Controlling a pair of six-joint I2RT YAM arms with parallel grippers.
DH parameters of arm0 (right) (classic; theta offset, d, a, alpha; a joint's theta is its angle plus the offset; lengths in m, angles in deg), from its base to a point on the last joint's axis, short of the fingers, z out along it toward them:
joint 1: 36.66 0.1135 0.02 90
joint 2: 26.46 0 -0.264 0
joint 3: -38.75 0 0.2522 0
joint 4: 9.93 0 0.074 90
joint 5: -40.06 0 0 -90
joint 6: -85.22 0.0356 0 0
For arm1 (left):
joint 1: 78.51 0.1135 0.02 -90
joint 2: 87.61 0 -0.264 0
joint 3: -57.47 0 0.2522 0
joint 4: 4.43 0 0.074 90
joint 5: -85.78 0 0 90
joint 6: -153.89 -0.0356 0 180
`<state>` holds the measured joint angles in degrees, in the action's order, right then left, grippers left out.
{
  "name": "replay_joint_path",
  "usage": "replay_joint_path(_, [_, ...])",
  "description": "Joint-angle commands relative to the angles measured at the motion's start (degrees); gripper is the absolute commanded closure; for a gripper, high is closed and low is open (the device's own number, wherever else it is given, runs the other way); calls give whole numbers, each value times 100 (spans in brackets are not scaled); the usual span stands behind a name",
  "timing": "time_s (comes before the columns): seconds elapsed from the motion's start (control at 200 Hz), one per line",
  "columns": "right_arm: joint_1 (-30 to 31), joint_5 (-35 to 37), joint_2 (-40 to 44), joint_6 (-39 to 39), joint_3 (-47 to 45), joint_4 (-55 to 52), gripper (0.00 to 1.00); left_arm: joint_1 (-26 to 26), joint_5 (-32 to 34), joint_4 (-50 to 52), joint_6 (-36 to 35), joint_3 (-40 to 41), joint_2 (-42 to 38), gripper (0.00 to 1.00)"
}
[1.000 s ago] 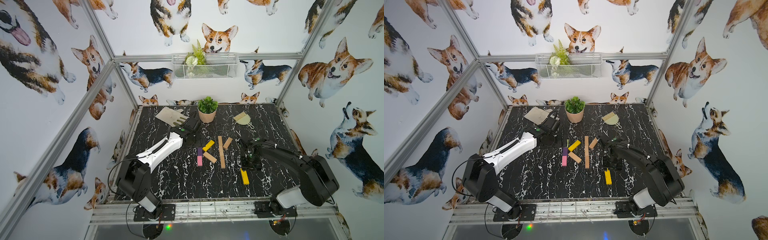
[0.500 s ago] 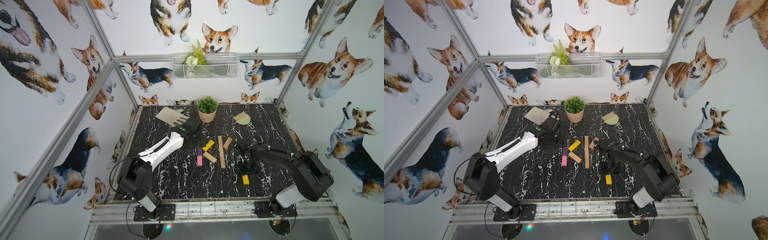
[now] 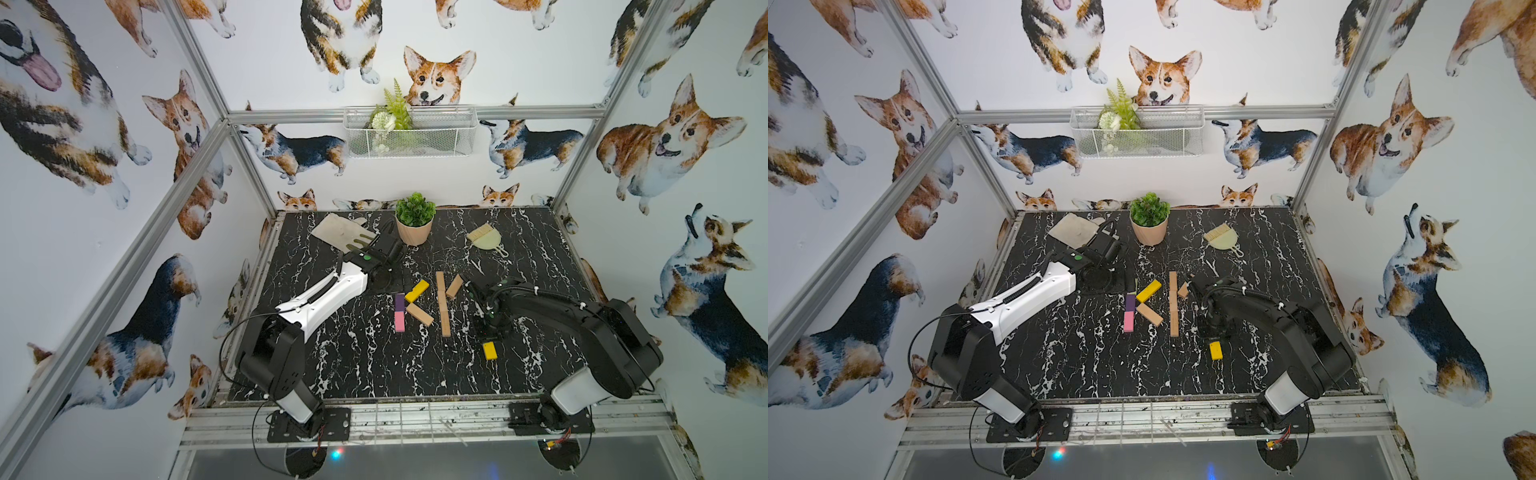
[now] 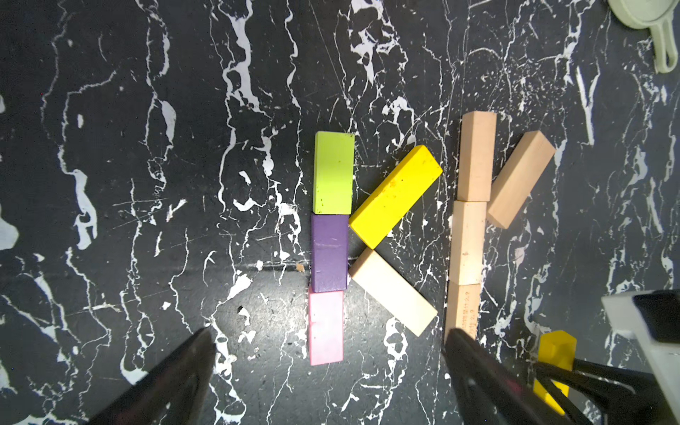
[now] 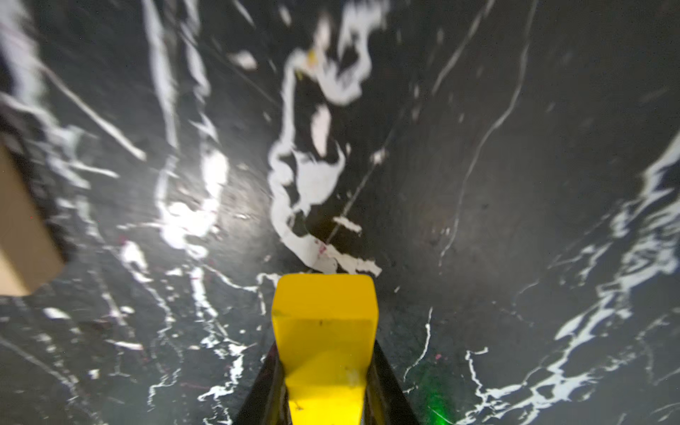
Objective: Assemble the letter k with building blocks
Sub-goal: Pick up the building block from the center of the board, then assemble the building block at the center of the board.
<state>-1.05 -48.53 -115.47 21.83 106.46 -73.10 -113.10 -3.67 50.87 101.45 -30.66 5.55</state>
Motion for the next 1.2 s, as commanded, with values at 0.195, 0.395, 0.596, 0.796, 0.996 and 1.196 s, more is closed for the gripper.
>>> replay_joint_path(0.195, [14,373,-490,-1797,1484,-157,92,67,41,168,-29,-229,59,0])
replay_joint_path(0.395, [16,454,-438,-2784,1120,464,87,116,34,196,-37,-194,15,0])
replay_joint_path(0.596, [-26,-168,-149,-3364,620,1072,91,133,6,166,-22,-175,74,0])
replay_joint_path(0.796, [-101,-589,-575,-3731,738,1134,95,134,-21,131,36,-148,76,0])
replay_joint_path(0.996, [-218,-659,-841,-3843,748,1347,96,147,46,192,-12,-157,35,0])
replay_joint_path(1.196, [-234,-668,-1088,-3861,895,1445,96,145,-27,153,50,-172,93,0])
